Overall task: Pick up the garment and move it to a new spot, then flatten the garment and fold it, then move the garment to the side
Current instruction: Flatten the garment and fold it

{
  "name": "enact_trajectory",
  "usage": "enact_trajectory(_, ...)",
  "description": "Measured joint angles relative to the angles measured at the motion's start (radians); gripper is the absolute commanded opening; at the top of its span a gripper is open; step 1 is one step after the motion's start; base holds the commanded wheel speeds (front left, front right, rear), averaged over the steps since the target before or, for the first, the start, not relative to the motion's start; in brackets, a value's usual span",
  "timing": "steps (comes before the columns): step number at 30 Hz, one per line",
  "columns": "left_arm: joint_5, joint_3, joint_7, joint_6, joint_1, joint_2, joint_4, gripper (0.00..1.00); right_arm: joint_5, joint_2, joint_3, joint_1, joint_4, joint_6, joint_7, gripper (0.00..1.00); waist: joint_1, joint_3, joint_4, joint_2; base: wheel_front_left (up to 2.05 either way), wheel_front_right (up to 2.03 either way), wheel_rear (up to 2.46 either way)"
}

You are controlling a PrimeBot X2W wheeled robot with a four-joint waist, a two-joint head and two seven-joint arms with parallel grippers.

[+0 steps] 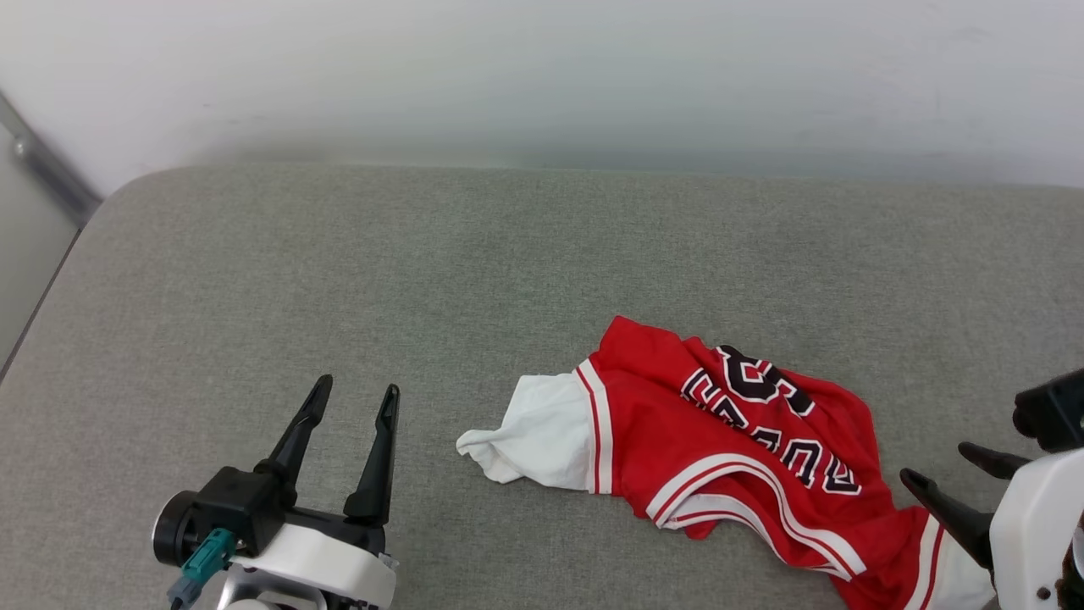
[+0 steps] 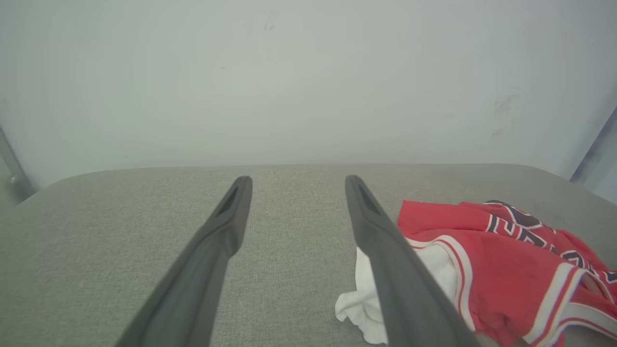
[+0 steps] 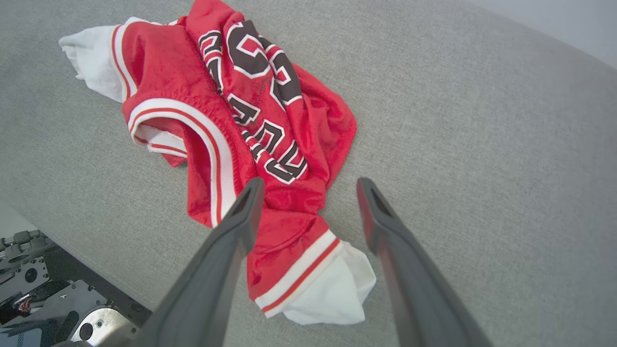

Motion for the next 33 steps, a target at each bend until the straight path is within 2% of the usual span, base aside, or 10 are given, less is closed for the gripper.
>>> enact_trajectory(4, -0.001, -0.009, 0.000, 0.000, -0.001, -0.003, -0.004, 1.00, 0.011, 0.065, -0.050, -0.055, -0.052, 0.000, 0.190, 1.00, 0.0000, 0.006, 0.022, 0.0000, 0.00, 0.00, 0.00)
enact_trajectory(7, -0.002, -0.016, 0.000, 0.000, -0.007, -0.002, -0.008, 1.00, -0.054, 0.069, -0.030, -0.131, -0.037, 0.000, 0.283, 1.00, 0.0000, 0.019, 0.038, 0.0000, 0.00, 0.00, 0.00)
enact_trajectory(11, -0.006, -0.035, 0.000, 0.000, -0.028, -0.003, -0.008, 1.00, -0.098, 0.104, 0.028, -0.229, 0.077, 0.000, 0.360, 1.00, 0.0000, 0.042, 0.069, 0.0000, 0.00, 0.00, 0.00)
enact_trajectory(12, -0.008, -0.050, 0.000, 0.000, -0.041, -0.007, -0.006, 1.00, -0.128, 0.123, 0.066, -0.290, 0.188, 0.000, 0.382, 1.00, 0.0000, 0.061, 0.097, 0.0000, 0.00, 0.00, 0.00)
enact_trajectory(20, -0.011, -0.081, 0.000, 0.000, -0.063, -0.020, 0.003, 1.00, -0.169, 0.122, 0.137, -0.378, 0.458, 0.000, 0.356, 1.00, 0.0000, 0.116, 0.176, 0.0000, 0.00, 0.00, 0.00)
enact_trajectory(28, -0.016, -0.094, 0.000, 0.000, -0.080, -0.028, 0.007, 1.00, -0.155, 0.112, 0.173, -0.416, 0.580, 0.000, 0.309, 1.00, -0.0002, 0.152, 0.232, 0.0000, 0.00, 0.00, 0.00)
enact_trajectory(29, -0.016, -0.095, 0.000, 0.000, -0.080, -0.029, 0.008, 1.00, -0.149, 0.111, 0.179, -0.422, 0.589, 0.000, 0.307, 0.49, -0.0002, 0.154, 0.234, 0.0000, 0.00, 0.00, 0.00)
enact_trajectory(30, -0.016, -0.096, 0.000, 0.000, -0.081, -0.030, 0.009, 1.00, -0.145, 0.108, 0.183, -0.427, 0.598, 0.000, 0.301, 0.02, -0.0002, 0.155, 0.236, 0.0000, 0.00, 0.00, 0.00)
enact_trajectory(33, -0.016, -0.096, 0.000, 0.000, -0.085, -0.032, 0.014, 1.00, -0.142, 0.107, 0.212, -0.450, 0.614, 0.000, 0.241, 0.00, -0.0002, 0.150, 0.238, 0.0000, 0.00, 0.00, 0.00)
